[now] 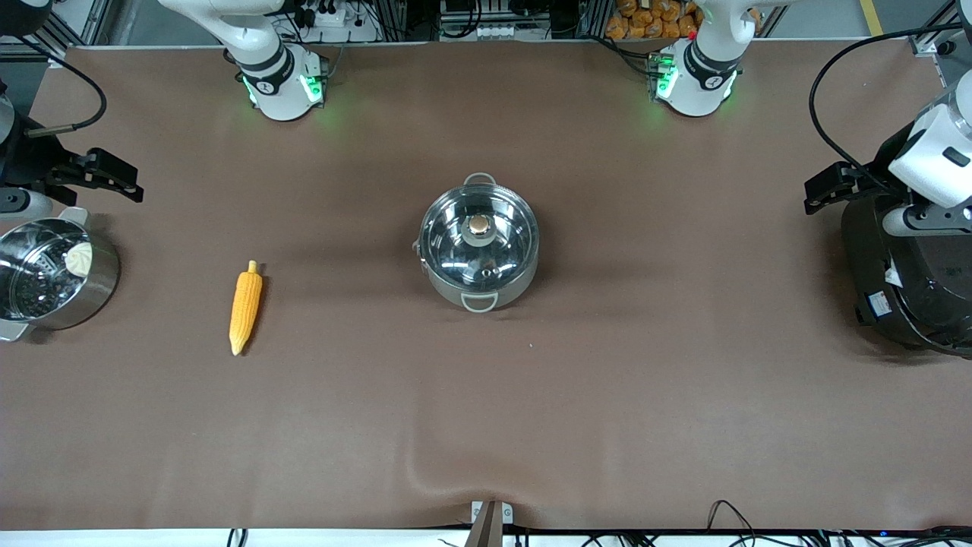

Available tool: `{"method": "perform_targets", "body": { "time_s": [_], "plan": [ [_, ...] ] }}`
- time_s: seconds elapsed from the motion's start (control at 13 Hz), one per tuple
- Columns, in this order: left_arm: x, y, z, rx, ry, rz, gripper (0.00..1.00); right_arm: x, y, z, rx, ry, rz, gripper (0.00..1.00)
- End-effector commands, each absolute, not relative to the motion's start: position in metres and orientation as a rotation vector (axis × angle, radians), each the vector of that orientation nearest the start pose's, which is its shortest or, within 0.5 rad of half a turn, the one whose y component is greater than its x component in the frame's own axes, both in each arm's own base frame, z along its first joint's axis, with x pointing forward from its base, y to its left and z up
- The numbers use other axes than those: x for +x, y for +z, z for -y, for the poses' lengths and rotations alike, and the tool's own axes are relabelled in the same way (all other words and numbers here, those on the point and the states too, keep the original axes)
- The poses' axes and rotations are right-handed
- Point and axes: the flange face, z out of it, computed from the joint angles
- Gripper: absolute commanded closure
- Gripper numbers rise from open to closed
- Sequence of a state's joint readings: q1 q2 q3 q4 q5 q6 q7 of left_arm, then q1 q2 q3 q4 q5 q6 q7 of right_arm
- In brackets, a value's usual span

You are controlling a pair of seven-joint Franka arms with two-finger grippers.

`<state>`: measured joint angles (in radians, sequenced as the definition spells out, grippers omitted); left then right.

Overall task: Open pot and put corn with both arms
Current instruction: 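Reach the left gripper to the lid knob while the right gripper reaches the corn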

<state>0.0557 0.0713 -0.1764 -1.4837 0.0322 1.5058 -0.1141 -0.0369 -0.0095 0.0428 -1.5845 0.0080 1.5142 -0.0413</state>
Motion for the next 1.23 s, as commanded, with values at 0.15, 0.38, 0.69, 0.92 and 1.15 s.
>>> {"method": "perform_targets", "body": {
  "time_s": [0.15,0.38,0.69,0.92,1.15],
  "plan": [
    [0.565,0.626,0.059,-3.12,0.079,-0.026,0.0,0.542,0.621,-0.006,-3.147,0.094,0.05,0.0],
    [0.572,0.614,0.058,-3.107,0.103,-0.056,0.0,0.542,0.621,-0.006,-3.147,0.094,0.05,0.0],
    [0.592,0.582,0.126,-3.12,0.098,-0.053,0.0,0.542,0.619,-0.006,-3.146,0.099,0.05,0.0],
    [0.591,0.546,0.242,-3.096,0.15,0.251,0.0,0.547,0.609,-0.005,-3.138,0.125,0.046,0.0],
    [0.58,0.516,0.327,-3.112,0.074,0.448,0.0,0.56,0.577,0.0,-3.12,0.21,0.055,0.0]
  ]
}}
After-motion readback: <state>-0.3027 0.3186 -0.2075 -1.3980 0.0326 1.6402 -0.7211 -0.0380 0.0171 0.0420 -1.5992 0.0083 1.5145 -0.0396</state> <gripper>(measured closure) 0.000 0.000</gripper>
